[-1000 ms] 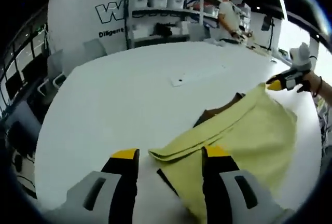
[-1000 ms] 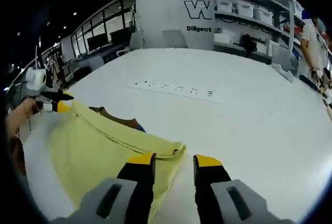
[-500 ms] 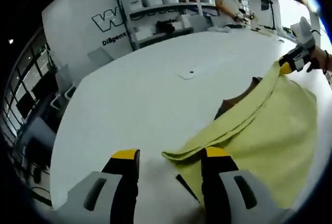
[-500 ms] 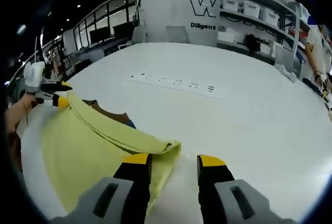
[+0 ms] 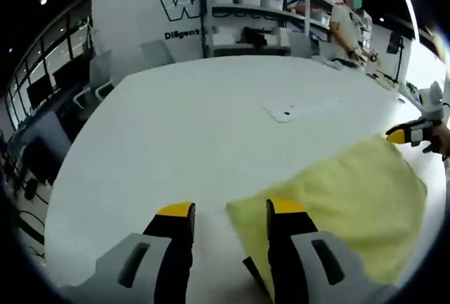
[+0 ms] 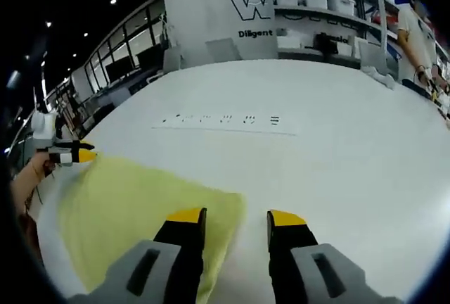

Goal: Fold the garment on the visible template until the final outline fits inside the template.

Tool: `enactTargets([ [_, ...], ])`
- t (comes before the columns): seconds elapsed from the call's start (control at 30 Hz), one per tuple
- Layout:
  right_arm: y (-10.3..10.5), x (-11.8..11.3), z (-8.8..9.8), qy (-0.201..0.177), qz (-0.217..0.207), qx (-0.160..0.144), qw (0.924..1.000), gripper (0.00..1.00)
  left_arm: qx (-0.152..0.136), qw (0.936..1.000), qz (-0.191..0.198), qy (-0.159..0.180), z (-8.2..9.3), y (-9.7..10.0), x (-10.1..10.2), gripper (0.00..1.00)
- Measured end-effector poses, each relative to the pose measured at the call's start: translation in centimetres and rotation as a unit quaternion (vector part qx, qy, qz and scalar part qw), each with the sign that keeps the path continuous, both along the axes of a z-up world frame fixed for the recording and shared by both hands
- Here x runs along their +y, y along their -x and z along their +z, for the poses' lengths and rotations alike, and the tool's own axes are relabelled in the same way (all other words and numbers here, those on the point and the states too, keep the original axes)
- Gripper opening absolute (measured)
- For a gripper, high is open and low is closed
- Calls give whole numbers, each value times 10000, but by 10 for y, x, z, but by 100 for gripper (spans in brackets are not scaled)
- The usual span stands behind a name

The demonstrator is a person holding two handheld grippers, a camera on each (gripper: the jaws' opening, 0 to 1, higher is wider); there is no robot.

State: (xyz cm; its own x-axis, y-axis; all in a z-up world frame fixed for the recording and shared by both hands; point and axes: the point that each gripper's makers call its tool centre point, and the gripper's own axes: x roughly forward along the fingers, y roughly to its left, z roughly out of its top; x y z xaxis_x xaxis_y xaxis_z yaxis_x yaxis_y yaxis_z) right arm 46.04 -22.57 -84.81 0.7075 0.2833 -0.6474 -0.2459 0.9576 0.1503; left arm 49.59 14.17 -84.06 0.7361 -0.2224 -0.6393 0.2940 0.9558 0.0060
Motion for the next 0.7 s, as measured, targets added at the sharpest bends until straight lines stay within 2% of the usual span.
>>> enactTargets([
  [0.07,3,2,3,-62,19,-2,10000,30,17,10000,-37,-31,4,5,1,43],
  [0.13,7,9,9,-441,-38,41,9990,30,-24,10000,-69,59,10,10,2,45],
  [0.17,8,10,13,-504,-69,-17,9987,31,-30,9999,-51,126,12,11,2,45],
  [0.37,25,14,24,-577,-50,-23,9983,34,43,9985,-53,536,27,32,0,46],
  [0.7,65,29,32,-708,218,19,9972,35,-15,9977,-286,613,40,73,-4,45],
])
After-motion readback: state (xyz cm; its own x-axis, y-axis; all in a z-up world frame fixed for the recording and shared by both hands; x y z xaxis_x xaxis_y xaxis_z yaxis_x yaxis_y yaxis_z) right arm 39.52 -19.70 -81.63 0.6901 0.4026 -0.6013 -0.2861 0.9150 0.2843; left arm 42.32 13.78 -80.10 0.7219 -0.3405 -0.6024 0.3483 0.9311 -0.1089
